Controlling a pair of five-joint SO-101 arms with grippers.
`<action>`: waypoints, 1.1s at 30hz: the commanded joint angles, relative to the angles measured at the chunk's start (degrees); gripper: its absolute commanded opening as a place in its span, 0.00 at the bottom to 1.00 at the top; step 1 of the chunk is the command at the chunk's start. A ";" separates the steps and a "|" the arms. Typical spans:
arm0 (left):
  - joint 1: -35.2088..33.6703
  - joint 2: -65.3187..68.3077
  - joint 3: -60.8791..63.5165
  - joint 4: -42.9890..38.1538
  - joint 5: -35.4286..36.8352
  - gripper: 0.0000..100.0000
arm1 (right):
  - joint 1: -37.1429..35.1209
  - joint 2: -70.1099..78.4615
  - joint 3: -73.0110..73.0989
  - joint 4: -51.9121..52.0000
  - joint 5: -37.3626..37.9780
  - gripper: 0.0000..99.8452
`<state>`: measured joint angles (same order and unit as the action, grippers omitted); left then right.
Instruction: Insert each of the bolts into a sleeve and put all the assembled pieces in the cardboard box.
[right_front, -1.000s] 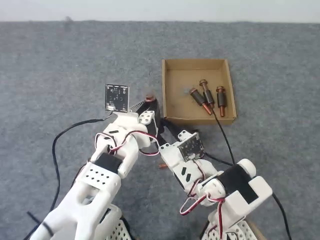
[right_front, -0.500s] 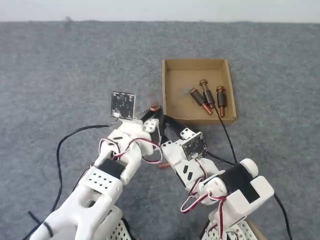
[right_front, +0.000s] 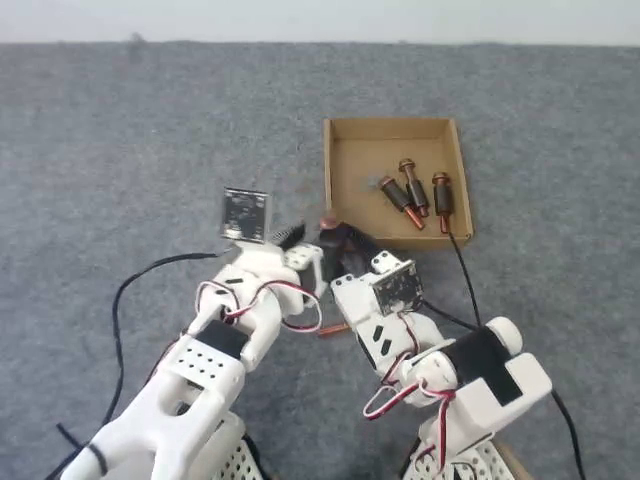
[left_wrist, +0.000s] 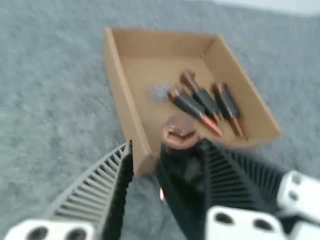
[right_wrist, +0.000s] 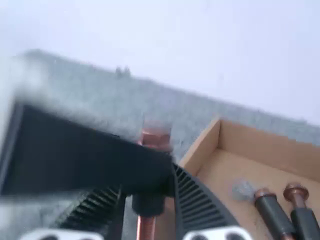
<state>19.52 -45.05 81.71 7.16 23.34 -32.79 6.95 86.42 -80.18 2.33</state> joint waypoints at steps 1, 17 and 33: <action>-0.44 -1.58 -0.31 0.44 0.53 0.24 | 0.92 -2.07 -1.32 -1.54 0.97 0.01; 1.23 -22.95 -0.04 16.35 0.62 0.25 | 1.19 -1.98 -2.81 2.33 0.97 0.01; -8.09 -43.96 7.78 25.14 0.18 0.24 | 2.95 -1.98 -3.16 3.91 0.97 0.01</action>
<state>17.58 -87.25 89.36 31.16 23.34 -31.21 6.95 86.07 -76.40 2.59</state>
